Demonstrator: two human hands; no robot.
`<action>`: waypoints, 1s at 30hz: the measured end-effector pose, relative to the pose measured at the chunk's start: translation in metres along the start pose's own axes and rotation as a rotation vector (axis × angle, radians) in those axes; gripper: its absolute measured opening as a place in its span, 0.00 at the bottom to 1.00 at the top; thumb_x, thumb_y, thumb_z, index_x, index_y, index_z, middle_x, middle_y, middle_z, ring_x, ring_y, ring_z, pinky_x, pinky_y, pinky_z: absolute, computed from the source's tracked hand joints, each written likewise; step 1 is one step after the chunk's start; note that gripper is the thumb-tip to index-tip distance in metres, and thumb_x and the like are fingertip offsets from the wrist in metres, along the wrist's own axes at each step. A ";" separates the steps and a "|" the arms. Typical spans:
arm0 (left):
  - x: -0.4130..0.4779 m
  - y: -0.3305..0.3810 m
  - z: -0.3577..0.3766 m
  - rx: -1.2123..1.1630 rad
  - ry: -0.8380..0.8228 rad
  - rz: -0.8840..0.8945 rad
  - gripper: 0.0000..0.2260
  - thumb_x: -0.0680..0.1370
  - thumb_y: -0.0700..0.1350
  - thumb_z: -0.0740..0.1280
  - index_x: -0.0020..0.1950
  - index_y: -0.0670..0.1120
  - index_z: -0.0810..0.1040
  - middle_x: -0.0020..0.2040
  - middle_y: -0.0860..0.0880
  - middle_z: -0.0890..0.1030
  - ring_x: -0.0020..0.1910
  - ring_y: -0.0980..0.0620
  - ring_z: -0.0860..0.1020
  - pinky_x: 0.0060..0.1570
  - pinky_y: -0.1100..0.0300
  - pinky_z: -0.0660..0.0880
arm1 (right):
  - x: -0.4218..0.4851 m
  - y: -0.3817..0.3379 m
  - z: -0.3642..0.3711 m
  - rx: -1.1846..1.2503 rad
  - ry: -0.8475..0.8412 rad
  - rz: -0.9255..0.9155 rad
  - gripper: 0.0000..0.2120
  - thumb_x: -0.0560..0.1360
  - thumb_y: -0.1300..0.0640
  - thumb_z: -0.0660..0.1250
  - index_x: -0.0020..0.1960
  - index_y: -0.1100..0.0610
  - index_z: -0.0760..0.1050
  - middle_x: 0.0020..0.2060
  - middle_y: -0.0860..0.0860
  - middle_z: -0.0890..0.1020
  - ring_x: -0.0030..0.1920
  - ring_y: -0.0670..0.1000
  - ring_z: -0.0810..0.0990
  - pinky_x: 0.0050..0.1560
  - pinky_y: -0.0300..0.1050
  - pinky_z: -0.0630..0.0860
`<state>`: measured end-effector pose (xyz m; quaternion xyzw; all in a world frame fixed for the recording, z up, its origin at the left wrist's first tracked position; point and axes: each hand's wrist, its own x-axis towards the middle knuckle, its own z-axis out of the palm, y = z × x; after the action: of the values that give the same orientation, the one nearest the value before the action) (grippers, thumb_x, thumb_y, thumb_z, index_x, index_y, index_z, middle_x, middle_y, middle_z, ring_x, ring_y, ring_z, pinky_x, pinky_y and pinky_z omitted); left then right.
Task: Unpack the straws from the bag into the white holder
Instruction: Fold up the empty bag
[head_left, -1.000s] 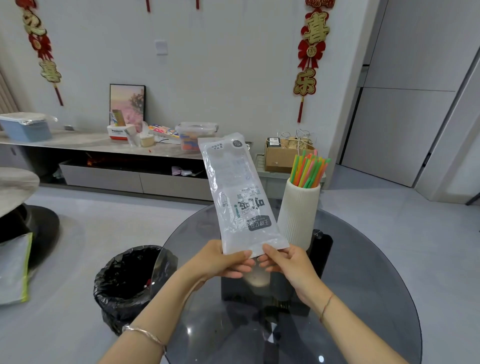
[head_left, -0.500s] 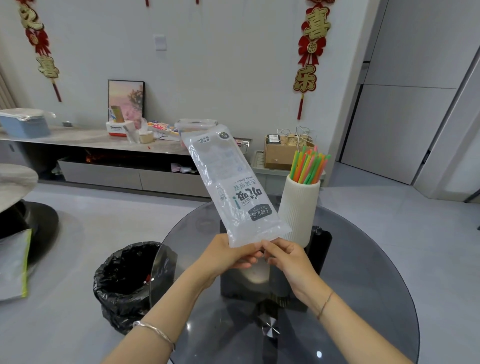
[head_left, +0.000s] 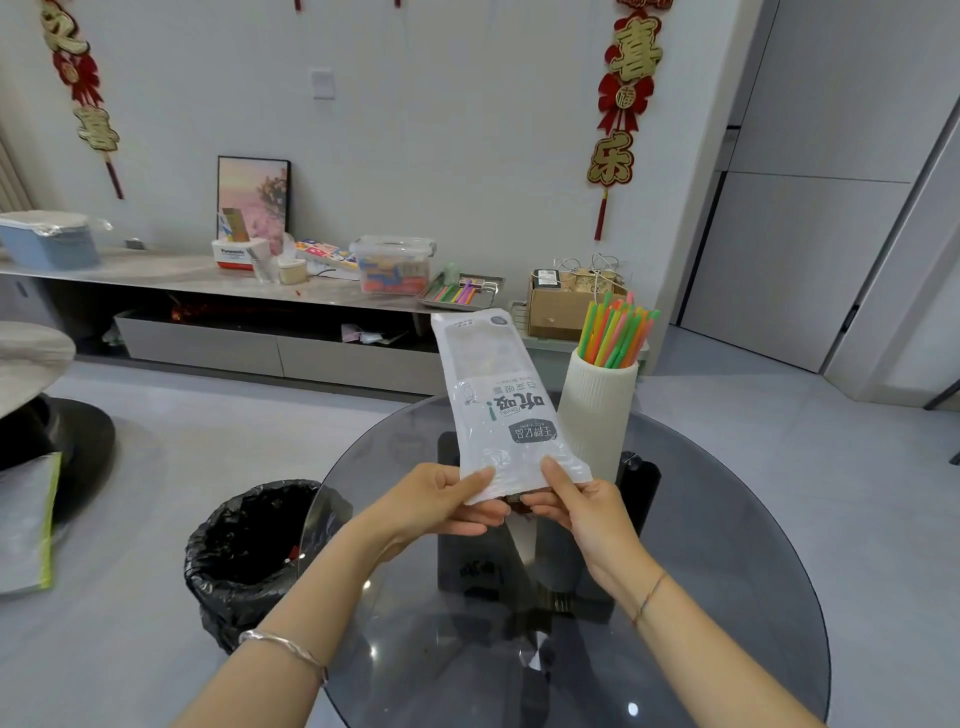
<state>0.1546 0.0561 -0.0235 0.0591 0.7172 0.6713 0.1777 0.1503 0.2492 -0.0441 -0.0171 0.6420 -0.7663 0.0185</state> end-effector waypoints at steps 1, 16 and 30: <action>0.000 0.000 -0.002 -0.014 0.000 0.013 0.13 0.77 0.52 0.66 0.51 0.45 0.83 0.46 0.46 0.87 0.47 0.52 0.85 0.42 0.66 0.79 | 0.000 0.000 0.000 -0.005 -0.013 0.002 0.12 0.76 0.54 0.66 0.51 0.63 0.80 0.34 0.54 0.86 0.35 0.48 0.85 0.34 0.33 0.78; -0.013 0.002 -0.021 -0.003 0.000 0.007 0.32 0.74 0.52 0.69 0.74 0.56 0.57 0.54 0.49 0.85 0.51 0.48 0.84 0.43 0.58 0.81 | -0.002 -0.008 -0.006 -0.048 -0.216 0.148 0.16 0.73 0.56 0.69 0.61 0.54 0.75 0.49 0.53 0.86 0.49 0.54 0.85 0.42 0.43 0.82; -0.021 0.003 -0.046 -0.476 -0.206 -0.034 0.18 0.76 0.40 0.62 0.66 0.42 0.75 0.63 0.40 0.79 0.58 0.40 0.80 0.48 0.54 0.81 | 0.001 -0.014 0.000 -0.200 -0.072 -0.051 0.06 0.74 0.60 0.67 0.46 0.52 0.82 0.48 0.48 0.85 0.50 0.46 0.83 0.42 0.34 0.80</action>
<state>0.1580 0.0062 -0.0157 0.0715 0.5180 0.8085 0.2699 0.1496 0.2517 -0.0307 -0.0625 0.7137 -0.6973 0.0202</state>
